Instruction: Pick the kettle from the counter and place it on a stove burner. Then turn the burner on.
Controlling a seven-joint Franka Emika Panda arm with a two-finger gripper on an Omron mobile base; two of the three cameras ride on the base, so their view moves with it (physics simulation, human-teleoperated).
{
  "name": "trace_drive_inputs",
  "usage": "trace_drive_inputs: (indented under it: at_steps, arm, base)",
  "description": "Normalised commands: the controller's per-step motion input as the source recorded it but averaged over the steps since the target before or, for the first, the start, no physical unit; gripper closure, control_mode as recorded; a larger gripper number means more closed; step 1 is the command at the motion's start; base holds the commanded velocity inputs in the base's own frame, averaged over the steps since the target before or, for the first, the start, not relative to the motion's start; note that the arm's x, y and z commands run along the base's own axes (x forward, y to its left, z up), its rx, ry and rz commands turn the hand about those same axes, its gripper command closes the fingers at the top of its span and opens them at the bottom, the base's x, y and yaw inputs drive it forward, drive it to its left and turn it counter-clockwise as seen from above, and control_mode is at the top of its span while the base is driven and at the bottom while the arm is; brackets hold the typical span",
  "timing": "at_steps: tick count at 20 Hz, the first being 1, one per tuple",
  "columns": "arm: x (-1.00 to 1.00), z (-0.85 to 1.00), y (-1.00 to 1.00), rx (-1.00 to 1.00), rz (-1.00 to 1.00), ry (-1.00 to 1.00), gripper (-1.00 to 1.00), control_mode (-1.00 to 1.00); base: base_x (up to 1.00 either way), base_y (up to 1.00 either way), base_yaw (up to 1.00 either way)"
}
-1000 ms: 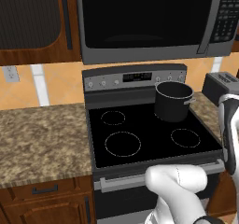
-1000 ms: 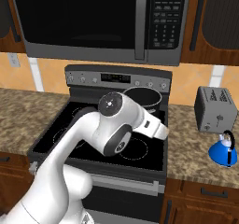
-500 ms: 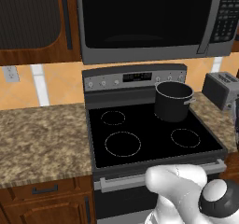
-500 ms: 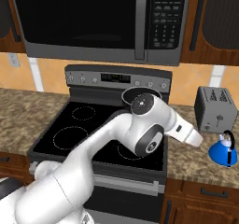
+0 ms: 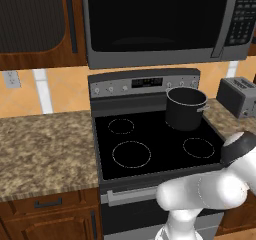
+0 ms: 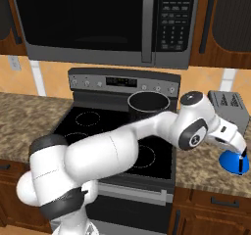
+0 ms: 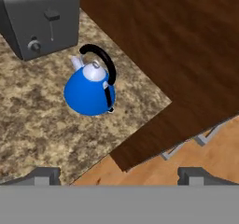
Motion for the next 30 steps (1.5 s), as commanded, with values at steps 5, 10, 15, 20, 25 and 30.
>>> trace_drive_inputs:
  at_steps: [5, 10, 15, 20, 25, 30]
  arm:
    - [0.08, -0.33, -0.46, 0.13, 0.04, 0.07, -1.00, -1.00]
    - [0.09, -0.15, -0.05, 0.19, 0.00, -0.02, -1.00, -1.00]
    - [0.25, -0.37, -0.06, 0.10, 0.05, -0.10, -1.00, -1.00]
    - [0.05, -0.22, 0.00, 0.00, 0.01, -0.02, -1.00, -1.00]
    - [0.05, -0.20, -0.01, -0.03, 0.05, 0.00, -1.00, -1.00]
    - [0.19, -0.52, 0.00, -0.05, 0.04, 0.00, -1.00, -1.00]
  base:
    - [0.00, 0.00, 0.00]
    - [0.00, 0.00, 0.00]
    - [0.00, 0.00, 0.00]
    - [0.00, 0.00, 0.00]
    - [0.00, 0.00, 0.00]
    - [0.00, 0.00, 0.00]
